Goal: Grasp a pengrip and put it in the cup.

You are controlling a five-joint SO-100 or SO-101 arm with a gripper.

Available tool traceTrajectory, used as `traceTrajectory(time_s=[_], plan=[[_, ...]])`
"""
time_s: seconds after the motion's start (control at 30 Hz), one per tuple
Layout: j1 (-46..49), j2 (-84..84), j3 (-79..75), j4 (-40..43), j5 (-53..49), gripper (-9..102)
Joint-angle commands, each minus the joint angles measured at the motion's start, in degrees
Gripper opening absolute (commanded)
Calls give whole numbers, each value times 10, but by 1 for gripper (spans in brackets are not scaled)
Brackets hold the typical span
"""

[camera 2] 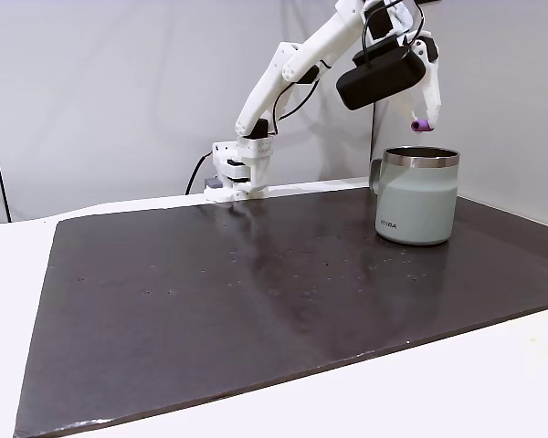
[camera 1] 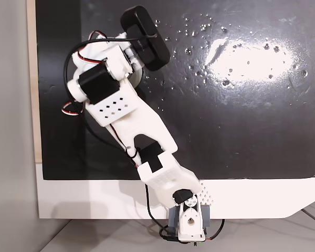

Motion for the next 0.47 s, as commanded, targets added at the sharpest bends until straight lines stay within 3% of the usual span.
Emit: traceTrajectory(time_s=[0.0,0.1,0.17,0.23,0.43], plan=[[-3,10,-14,4,10,0],[5,11,-11,5,11,3],[7,12,-10,5,11,17],[9,16,-10,5,11,24],[11,27,5,6,10,24]])
